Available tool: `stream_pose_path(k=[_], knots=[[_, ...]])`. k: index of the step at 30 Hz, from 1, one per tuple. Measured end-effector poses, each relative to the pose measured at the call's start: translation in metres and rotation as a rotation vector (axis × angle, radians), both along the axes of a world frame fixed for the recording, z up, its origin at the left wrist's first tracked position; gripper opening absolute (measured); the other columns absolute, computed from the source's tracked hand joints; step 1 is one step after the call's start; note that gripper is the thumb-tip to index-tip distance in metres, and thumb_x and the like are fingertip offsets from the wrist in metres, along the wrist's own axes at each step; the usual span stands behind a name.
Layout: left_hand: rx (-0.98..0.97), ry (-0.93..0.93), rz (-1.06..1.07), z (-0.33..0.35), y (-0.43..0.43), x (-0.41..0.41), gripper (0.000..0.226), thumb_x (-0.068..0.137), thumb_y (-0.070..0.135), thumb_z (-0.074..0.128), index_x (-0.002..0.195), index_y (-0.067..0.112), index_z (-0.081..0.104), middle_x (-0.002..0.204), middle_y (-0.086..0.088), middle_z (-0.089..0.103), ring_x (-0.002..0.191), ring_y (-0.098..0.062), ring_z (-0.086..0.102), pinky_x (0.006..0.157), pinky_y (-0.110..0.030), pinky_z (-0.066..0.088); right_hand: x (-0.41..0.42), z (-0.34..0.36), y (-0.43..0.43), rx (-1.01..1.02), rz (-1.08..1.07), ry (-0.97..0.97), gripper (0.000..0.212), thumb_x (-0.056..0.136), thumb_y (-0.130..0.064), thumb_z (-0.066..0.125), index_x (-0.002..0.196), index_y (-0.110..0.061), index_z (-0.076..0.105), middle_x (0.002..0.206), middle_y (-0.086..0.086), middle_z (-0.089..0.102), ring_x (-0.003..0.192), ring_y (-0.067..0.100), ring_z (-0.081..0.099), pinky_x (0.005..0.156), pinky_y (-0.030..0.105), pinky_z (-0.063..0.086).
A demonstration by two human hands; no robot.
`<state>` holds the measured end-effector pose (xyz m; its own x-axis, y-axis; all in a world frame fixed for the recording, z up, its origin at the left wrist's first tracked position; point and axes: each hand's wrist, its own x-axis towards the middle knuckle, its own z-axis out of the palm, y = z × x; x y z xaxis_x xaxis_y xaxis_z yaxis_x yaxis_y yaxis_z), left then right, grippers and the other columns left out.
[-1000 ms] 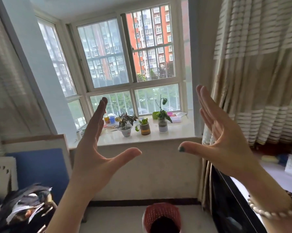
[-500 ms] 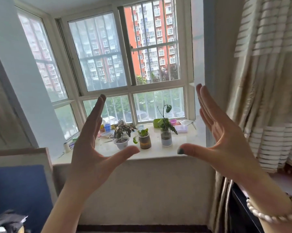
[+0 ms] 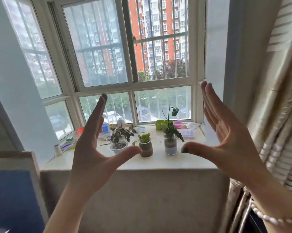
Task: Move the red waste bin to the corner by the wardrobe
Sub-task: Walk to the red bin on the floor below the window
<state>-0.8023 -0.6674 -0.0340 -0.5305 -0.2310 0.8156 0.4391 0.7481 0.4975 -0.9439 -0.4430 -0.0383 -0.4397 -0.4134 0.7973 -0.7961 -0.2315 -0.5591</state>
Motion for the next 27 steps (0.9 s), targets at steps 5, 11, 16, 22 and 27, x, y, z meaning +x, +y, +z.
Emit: stream_pose_path(k=[5,11,16,22,27], knots=[[-0.004,-0.015,-0.014,-0.006,-0.017,-0.025,0.113,0.058,0.063,0.079,0.153,0.032,0.027,0.158,0.022,0.03,0.148,-0.002,0.025,0.116,-0.025,0.025,-0.022,-0.006,-0.015,0.003,-0.015,-0.018,0.117,0.056,-0.067,0.081,0.153,-0.045,0.019,0.16,-0.029,0.021,0.15,-0.002,0.018,0.12,0.031,0.02],[0.0,-0.039,-0.033,-0.021,-0.041,-0.052,0.113,0.06,0.061,0.079,0.154,0.029,0.027,0.16,0.016,0.028,0.149,-0.007,0.025,0.117,-0.032,0.024,-0.048,-0.023,-0.038,-0.001,-0.012,-0.067,0.116,0.057,-0.065,0.083,0.153,-0.046,0.021,0.159,-0.029,0.024,0.15,-0.001,0.019,0.119,0.032,0.02],[0.037,-0.074,-0.059,-0.053,-0.051,-0.07,0.114,0.059,0.058,0.081,0.154,0.028,0.026,0.161,0.013,0.029,0.149,-0.01,0.026,0.118,-0.036,0.025,-0.061,-0.054,-0.053,-0.012,0.0,-0.139,0.117,0.058,-0.062,0.084,0.154,-0.04,0.022,0.16,-0.026,0.025,0.151,0.001,0.019,0.119,0.032,0.019],[0.124,-0.156,-0.098,-0.109,-0.059,-0.09,0.118,0.057,0.055,0.084,0.155,0.023,0.025,0.159,0.014,0.032,0.148,-0.01,0.028,0.117,-0.037,0.026,-0.075,-0.103,-0.067,0.015,-0.011,-0.217,0.116,0.059,-0.059,0.085,0.155,-0.039,0.023,0.161,-0.024,0.025,0.151,0.003,0.02,0.119,0.033,0.021],[0.192,-0.206,-0.122,-0.157,-0.067,-0.105,0.112,0.06,0.054,0.084,0.154,0.031,0.026,0.159,0.014,0.032,0.149,-0.012,0.027,0.117,-0.037,0.024,-0.087,-0.148,-0.074,0.056,-0.034,-0.294,0.117,0.059,-0.06,0.086,0.154,-0.04,0.021,0.161,-0.025,0.024,0.152,0.004,0.017,0.119,0.034,0.019]])
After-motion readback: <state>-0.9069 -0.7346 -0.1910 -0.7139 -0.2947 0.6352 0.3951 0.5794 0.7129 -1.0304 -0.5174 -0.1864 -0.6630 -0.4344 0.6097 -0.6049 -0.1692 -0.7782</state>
